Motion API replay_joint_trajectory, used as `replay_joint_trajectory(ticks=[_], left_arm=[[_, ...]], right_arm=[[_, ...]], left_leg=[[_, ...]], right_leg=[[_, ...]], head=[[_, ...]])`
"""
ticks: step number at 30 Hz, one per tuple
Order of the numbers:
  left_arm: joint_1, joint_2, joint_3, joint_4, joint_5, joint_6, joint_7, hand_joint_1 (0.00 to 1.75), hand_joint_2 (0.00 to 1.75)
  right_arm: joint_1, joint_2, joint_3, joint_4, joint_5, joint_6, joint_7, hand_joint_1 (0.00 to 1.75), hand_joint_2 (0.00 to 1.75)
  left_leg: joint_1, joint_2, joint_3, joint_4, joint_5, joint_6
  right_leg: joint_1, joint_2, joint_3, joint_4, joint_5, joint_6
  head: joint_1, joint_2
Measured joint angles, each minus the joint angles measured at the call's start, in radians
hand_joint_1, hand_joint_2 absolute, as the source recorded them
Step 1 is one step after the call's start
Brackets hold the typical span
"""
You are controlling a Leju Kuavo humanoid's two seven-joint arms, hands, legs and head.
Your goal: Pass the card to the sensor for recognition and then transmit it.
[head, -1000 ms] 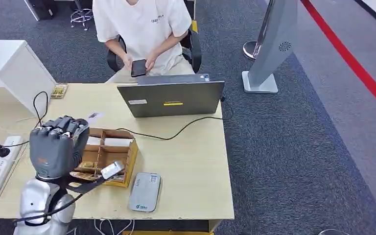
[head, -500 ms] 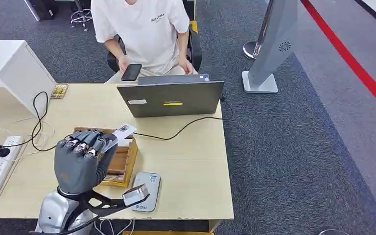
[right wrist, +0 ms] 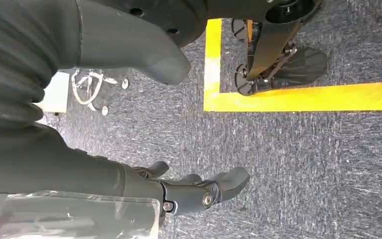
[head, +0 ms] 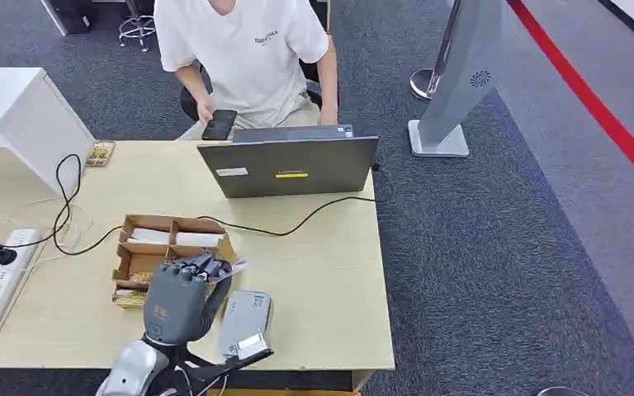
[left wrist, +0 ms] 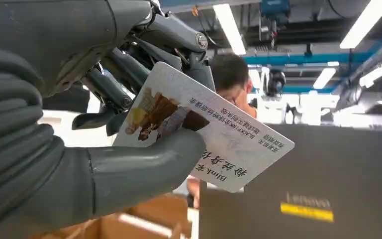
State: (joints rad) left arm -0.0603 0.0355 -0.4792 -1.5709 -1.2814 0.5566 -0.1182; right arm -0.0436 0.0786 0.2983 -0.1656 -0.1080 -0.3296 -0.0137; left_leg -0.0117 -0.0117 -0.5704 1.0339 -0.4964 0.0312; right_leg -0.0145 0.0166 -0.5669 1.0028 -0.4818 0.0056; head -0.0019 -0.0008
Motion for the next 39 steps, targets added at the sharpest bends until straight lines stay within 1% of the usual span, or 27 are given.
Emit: replay_joint_trajectory(ticks=[11, 22, 25, 32, 39], left_arm=[[0.011, 0.003, -0.019, 0.046, 0.021, 0.0, 0.009, 1.75, 1.75], [0.034, 0.011, -0.059, 0.026, 0.037, 0.006, 0.0, 1.75, 1.75], [0.034, 0.015, -0.062, 0.022, 0.035, 0.0, 0.002, 1.75, 1.75], [0.025, 0.027, -0.063, 0.01, 0.014, -0.051, 0.045, 1.75, 1.75], [0.022, 0.033, -0.063, 0.005, 0.014, -0.056, 0.046, 1.75, 1.75]], right_arm=[[0.002, 0.0, 0.0, 0.001, 0.005, -0.007, 0.002, 0.0, 1.75], [0.004, 0.0, 0.0, 0.001, 0.006, -0.019, 0.0, 0.0, 1.75], [0.004, 0.0, 0.0, 0.001, 0.006, -0.022, -0.002, 0.0, 1.75], [0.005, 0.0, 0.0, 0.001, 0.018, -0.03, -0.001, 0.0, 1.75], [0.005, 0.0, 0.0, 0.001, 0.018, -0.03, -0.001, 0.0, 1.75]], left_leg=[[0.0, 0.0, 0.0, 0.0, 0.0, 0.0], [0.0, 0.0, 0.0, 0.0, 0.0, 0.0], [0.0, 0.0, 0.0, 0.0, 0.0, 0.0], [0.0, 0.0, 0.0, 0.0, 0.0, 0.0], [0.0, 0.0, 0.0, 0.0, 0.0, 0.0]], right_leg=[[0.0, 0.0, 0.0, 0.0, 0.0, 0.0], [0.0, 0.0, 0.0, 0.0, 0.0, 0.0], [0.0, 0.0, 0.0, 0.0, 0.0, 0.0], [0.0, 0.0, 0.0, 0.0, 0.0, 0.0], [0.0, 0.0, 0.0, 0.0, 0.0, 0.0]], head=[[0.0, 0.0], [0.0, 0.0], [0.0, 0.0], [0.0, 0.0], [0.0, 0.0]])
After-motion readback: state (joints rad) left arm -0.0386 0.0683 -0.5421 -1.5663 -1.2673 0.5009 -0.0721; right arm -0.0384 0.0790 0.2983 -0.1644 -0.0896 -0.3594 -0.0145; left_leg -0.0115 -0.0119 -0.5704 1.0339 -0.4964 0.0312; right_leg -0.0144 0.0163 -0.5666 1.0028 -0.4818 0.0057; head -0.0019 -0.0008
